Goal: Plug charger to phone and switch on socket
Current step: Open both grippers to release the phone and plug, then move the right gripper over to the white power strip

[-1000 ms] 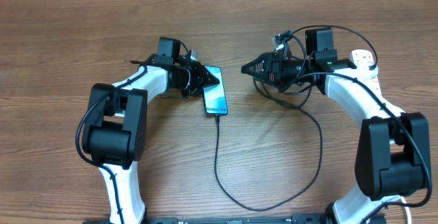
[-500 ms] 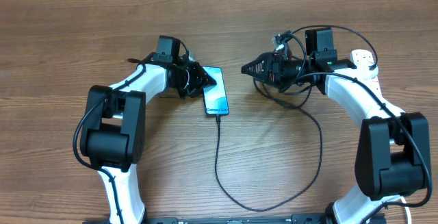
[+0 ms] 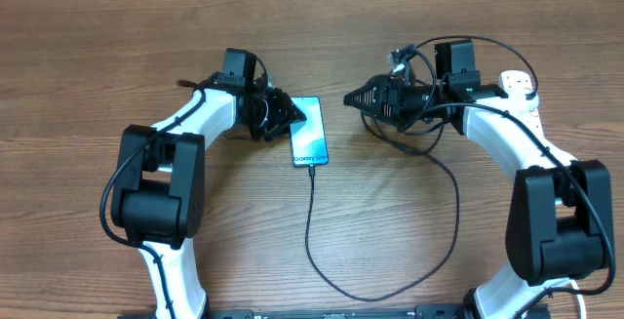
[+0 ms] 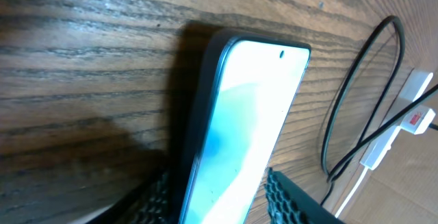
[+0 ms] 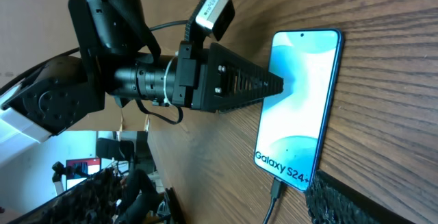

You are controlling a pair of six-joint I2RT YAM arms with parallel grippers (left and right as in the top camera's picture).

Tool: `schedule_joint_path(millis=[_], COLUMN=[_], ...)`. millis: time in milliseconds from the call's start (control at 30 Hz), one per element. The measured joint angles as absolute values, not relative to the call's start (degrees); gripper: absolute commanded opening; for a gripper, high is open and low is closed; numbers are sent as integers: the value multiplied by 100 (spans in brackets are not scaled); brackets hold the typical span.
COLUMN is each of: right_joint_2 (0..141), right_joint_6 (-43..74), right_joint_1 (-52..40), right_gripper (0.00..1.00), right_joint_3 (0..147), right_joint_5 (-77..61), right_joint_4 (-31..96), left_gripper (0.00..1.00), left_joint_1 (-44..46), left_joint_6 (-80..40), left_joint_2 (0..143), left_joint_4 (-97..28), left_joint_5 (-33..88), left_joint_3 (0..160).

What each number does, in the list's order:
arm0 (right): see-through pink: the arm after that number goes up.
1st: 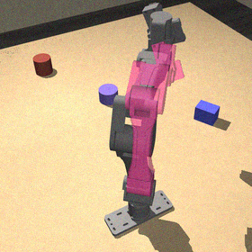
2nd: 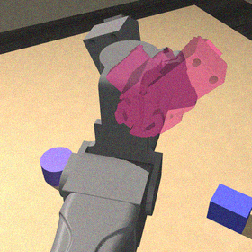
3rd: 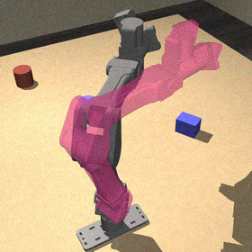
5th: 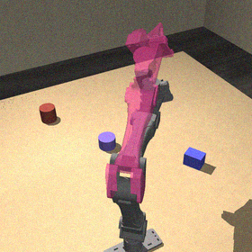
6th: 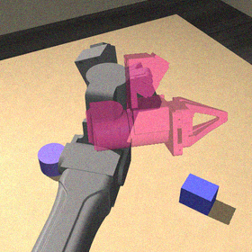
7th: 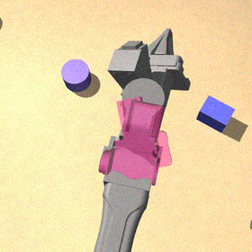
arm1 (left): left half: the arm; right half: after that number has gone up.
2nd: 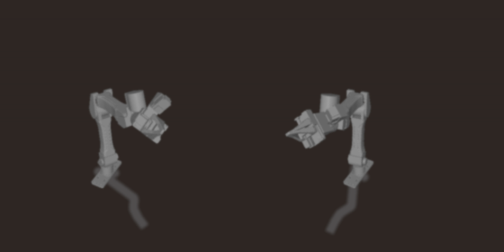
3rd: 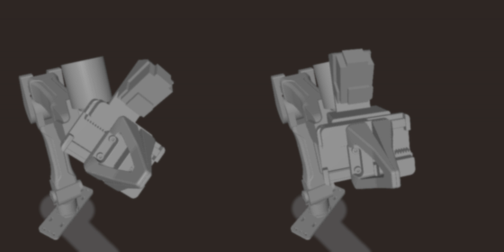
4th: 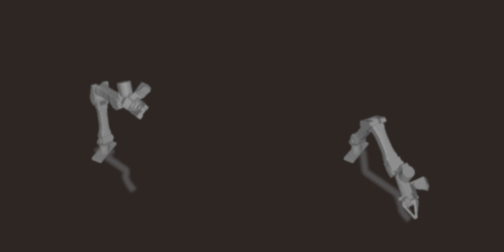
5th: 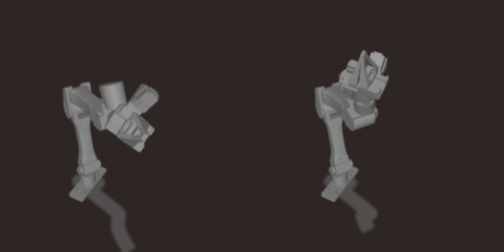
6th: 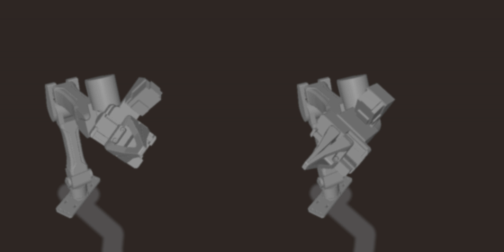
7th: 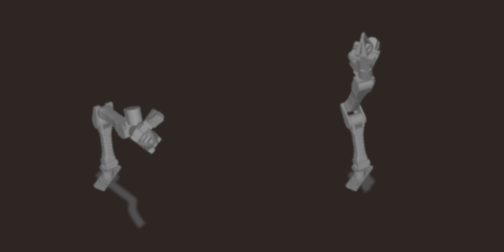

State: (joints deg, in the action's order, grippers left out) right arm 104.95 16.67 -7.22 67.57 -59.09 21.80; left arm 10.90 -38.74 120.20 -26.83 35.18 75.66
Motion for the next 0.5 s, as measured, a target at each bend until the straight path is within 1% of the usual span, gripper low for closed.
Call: schedule_joint_path(millis=[133, 367, 400, 433, 500], right_joint_2=[10495, 10488, 10475, 10429, 10289], right_joint_6=[1664, 1647, 1645, 1625, 1590], right_joint_1=[-722, -720, -720, -714, -679], right_gripper=[88, 88, 88, 89, 92], right_joint_3=[6757, 6757, 6757, 6757, 6757], right_joint_5=[-5909, -5706, -5621, -5487, -5245], right_joint_4=[2187, 2303, 2381, 2493, 2705], left_gripper=[58, 58, 57, 53, 52], left_joint_1=[1085, 886, 836, 786, 694], left_joint_6=[-3879, -3879, -3876, -3872, -3789], left_joint_2=[12007, 11983, 11983, 11983, 11987], left_joint_4=[-2727, -3114, -3221, -3350, -3726], left_joint_5=[3489, 3400, 3395, 3376, 3253], left_joint_3=[7585, 7673, 7699, 7732, 7830])
